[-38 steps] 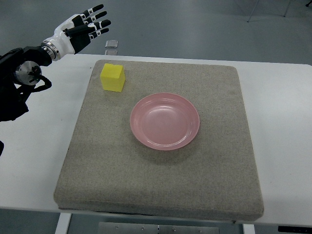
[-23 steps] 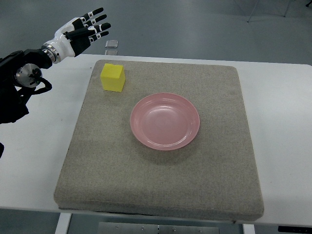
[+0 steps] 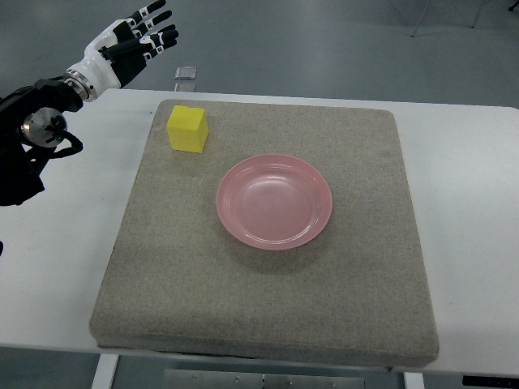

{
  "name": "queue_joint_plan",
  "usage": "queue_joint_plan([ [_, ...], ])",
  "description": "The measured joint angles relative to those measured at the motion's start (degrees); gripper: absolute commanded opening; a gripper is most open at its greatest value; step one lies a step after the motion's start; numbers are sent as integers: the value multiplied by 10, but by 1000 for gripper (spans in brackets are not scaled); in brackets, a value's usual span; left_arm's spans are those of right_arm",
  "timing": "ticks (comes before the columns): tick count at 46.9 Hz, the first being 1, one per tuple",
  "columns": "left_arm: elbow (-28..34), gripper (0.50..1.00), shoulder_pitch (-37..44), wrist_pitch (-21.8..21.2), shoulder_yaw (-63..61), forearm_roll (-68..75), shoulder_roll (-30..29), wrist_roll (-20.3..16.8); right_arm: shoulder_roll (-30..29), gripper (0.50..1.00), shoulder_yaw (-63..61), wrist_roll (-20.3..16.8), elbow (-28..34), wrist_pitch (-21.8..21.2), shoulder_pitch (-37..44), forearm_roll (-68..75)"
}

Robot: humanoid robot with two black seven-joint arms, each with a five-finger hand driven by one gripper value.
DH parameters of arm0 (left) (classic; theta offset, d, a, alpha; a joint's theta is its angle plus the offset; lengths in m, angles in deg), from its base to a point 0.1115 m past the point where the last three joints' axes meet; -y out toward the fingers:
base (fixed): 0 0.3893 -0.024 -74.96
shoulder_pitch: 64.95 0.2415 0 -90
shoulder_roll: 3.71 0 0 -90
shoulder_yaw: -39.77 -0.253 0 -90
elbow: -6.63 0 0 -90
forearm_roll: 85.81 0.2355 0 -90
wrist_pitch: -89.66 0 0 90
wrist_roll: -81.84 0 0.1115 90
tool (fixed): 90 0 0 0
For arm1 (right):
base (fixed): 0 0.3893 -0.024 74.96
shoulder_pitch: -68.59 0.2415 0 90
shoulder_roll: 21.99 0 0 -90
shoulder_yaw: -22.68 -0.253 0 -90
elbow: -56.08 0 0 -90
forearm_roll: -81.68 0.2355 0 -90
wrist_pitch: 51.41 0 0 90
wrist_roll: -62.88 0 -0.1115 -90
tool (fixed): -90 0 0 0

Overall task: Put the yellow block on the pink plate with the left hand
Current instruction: 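Move the left hand forward above the yellow cube, then lower the left hand onto the yellow cube and close fingers around it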

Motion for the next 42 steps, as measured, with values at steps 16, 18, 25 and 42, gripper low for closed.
queue_joint_plan([
  [16, 0, 994, -48, 20, -2, 247, -21, -3, 0, 924, 0, 0, 0, 0, 0, 0],
  [18, -1, 994, -54, 20, -2, 286, -22, -3, 0, 924, 0, 0, 0, 0, 0, 0],
  [25, -2, 994, -86, 20, -13, 430, -22, -8, 0, 924, 0, 0, 0, 0, 0, 0],
  [42, -30, 992, -179, -4, -242, 541, -18, -20, 0, 924, 0, 0, 0, 0, 0, 0],
])
